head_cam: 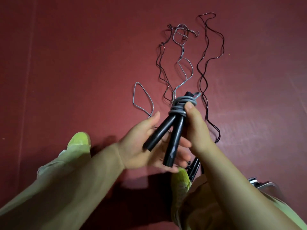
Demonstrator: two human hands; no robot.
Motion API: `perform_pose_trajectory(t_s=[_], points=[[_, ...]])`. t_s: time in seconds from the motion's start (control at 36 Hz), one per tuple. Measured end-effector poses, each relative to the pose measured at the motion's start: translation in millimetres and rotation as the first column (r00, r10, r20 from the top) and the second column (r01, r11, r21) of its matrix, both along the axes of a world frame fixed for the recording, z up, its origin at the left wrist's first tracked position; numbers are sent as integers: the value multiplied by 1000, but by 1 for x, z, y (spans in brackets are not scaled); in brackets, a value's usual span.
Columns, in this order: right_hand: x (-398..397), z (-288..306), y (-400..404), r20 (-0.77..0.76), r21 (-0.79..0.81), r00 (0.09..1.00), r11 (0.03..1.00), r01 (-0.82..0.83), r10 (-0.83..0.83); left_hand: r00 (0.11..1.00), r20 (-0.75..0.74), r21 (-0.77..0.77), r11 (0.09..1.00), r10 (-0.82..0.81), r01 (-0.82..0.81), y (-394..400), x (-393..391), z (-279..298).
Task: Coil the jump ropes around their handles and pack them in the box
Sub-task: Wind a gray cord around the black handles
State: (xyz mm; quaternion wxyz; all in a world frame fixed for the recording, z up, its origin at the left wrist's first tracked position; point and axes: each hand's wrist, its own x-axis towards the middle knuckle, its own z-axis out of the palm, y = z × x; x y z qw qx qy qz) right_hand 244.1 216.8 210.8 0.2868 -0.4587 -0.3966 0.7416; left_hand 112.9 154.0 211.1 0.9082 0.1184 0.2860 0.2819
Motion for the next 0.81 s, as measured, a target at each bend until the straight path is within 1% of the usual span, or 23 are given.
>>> perform_pose_trajectory(t_s=[0.03,0.06,0.11,0.17,0.22,0.28,0.36,0.44,0.56,0.61,0.67,0.69,0.75,0.78,0.81], points=[[-1,2,0,-55,-30,998,1000,8,-9,997,76,-24,999,31,-30,-2,5,1],[-1,3,1,-53,-33,999,999,-5,3,993,96,-47,997,63,-59,-3,9,3],[0,6,1,24,-21,999,999,-43,43,992,19,-63,990,126,-125,-3,13,7],[-1,9,1,124,-3,991,999,-47,47,982,-86,-35,984,170,-174,1,12,8],[-1,9,0,211,-5,977,999,-37,37,958,-179,-9,973,225,-231,5,11,10],[-2,9,-1,267,-6,962,999,-52,51,927,-251,14,959,277,-283,7,9,9],[-3,9,-1,317,3,946,998,-67,62,881,-392,90,964,265,-250,7,8,6],[-5,8,-1,370,31,928,998,-57,41,814,-514,169,962,270,-213,7,7,6],[-5,5,-2,369,24,929,998,-51,39,727,-614,278,946,309,-167,9,4,8],[-3,4,-3,357,22,932,997,-75,62,680,-656,315,938,326,-146,11,4,8],[-1,2,-3,365,16,925,993,-115,102,602,-731,347,935,321,-77,11,3,6],[0,2,-3,385,7,914,990,-143,130,531,-786,369,930,316,-8,11,2,5],[3,0,-2,444,-8,877,980,-200,183,343,-885,383,911,315,152,10,-2,0],[3,-2,-1,468,-13,860,975,-224,204,254,-913,375,900,318,221,10,-4,0],[4,-2,0,479,-27,849,970,-241,224,191,-929,359,894,316,268,9,-5,0]])
